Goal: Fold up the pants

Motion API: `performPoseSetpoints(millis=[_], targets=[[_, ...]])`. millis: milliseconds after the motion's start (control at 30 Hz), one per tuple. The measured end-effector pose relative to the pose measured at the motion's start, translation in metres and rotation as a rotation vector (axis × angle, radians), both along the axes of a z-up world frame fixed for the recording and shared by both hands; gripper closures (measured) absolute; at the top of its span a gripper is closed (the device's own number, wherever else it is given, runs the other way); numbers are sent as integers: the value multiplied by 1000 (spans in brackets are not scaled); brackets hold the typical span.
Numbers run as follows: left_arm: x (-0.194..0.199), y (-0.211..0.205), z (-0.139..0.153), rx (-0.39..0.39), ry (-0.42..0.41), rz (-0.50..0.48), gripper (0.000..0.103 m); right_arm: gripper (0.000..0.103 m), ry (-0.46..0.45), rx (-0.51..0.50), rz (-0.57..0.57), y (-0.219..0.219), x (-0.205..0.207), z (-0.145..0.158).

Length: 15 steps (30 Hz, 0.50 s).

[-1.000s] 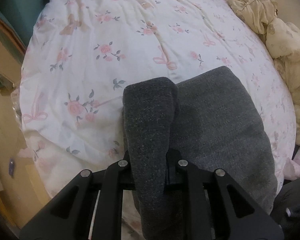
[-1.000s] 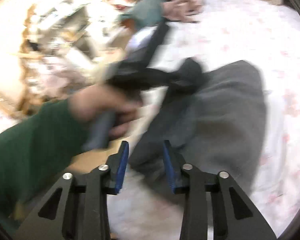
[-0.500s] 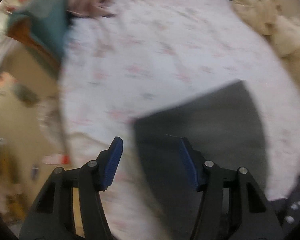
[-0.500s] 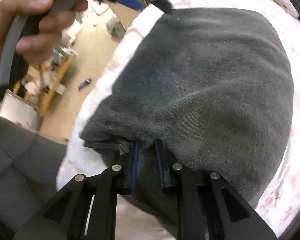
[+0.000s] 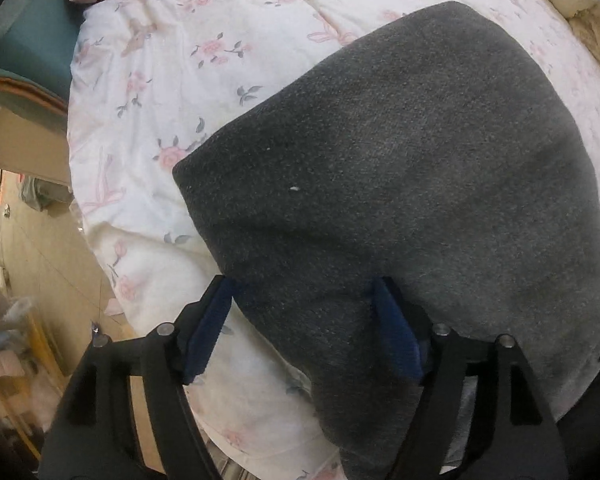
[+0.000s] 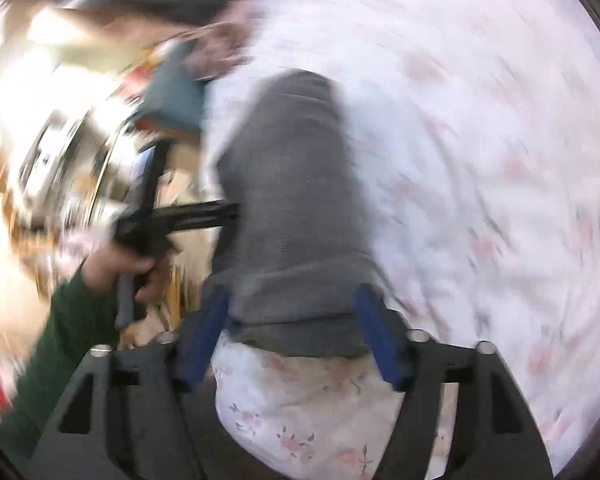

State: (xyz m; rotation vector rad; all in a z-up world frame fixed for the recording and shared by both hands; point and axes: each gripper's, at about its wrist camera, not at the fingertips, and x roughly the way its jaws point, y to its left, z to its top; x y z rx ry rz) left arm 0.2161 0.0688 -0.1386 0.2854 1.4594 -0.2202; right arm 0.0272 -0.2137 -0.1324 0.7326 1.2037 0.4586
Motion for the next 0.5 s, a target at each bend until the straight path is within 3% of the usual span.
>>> performPoseSetpoints(millis=[133,267,400,433,500], targets=[[0,-1,0,5,2,4,30,14,124,96,-145,-3,5,-46],[-13,-8,5,24,-15,-9,30,0,198,232,-152,18,4,-77],[-16,-8,5,13,-10,-8,30,0,284,339,-111,51,-3,-97],[-17,-7,5,7,-6,-3,30,0,285,325,-104,61,-3,-99],[-15,-4,5,-1,-3,7,30,0,206,252,-150,72,-5,-90]])
